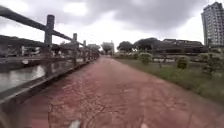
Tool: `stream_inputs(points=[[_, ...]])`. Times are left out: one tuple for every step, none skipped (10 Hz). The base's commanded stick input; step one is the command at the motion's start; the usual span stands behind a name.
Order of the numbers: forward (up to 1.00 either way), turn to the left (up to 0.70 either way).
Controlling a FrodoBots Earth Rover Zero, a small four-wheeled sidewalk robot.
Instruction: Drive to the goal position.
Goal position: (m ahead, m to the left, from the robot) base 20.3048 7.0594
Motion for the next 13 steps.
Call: stream_inputs(points=[[0.7, 0.0], [0.7, 0.0], [0.7, 0.0], [0.7, 0.0], [0.7, -0.04], [0.7, -0.09], [0.7, -0.13], [0.7, -0.16], [0.7, -0.13], [0.7, -0.1], [0.7, -0.07], [0.7, -0.04], [0.7, 0.0]])
